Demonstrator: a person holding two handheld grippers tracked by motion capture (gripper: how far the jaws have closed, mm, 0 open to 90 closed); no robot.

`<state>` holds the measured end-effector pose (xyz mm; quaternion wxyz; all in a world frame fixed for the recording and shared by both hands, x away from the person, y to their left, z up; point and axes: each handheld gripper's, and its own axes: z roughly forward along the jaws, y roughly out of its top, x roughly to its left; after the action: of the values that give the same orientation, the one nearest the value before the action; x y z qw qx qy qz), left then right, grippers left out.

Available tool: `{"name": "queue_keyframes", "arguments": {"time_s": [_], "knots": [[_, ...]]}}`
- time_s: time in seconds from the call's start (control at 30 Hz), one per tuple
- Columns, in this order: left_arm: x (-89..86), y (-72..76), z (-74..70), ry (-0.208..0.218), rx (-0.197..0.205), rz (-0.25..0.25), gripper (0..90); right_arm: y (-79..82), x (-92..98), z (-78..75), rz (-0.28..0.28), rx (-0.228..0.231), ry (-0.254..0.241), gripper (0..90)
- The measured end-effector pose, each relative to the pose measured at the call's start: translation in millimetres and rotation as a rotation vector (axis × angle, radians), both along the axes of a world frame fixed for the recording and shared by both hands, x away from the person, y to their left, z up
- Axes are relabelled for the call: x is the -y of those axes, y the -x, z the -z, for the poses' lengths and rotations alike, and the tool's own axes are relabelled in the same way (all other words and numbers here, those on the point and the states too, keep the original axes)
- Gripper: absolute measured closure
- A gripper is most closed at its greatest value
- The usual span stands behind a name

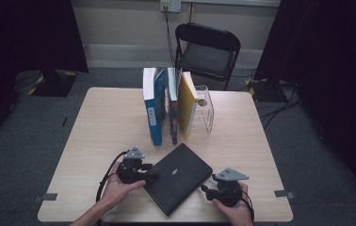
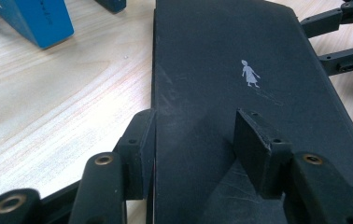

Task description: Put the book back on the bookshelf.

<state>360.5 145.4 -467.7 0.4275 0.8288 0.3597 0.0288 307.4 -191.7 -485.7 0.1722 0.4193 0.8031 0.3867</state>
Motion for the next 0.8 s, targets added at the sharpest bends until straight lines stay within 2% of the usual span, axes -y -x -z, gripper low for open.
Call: {"name": "queue_keyframes", "arguments": {"time_s": [0.17,0.5,0.57,0.63,0.7,0.8], "knots": [[0.1,7.9,-2.0,-0.014,-0.009,0.015,49.1,-0.4,0.9,-0.3,0.0,0.002,0.004,39.6],[-4.6,29.5,-4.3,-0.019,-0.05,0.101,52.5,-10.1,2.5,-0.9,0.047,0.01,0.014,41.4],[-4.7,29.3,-3.9,0.004,-0.047,0.091,53.6,-14.4,2.6,-1.1,0.06,0.014,0.012,41.3],[-2.6,25.5,-3.6,0.033,-0.059,0.072,50.2,-19.2,2.6,-2.0,0.07,0.019,0.005,41.4],[3.0,20.1,-1.7,0.019,-0.041,0.052,47.0,-23.3,2.3,-3.5,0.078,0.028,-0.004,41.5],[7.6,12.1,2.9,0.029,-0.058,0.032,43.6,-25.2,0.1,-4.7,0.083,0.036,-0.007,42.6]]}}
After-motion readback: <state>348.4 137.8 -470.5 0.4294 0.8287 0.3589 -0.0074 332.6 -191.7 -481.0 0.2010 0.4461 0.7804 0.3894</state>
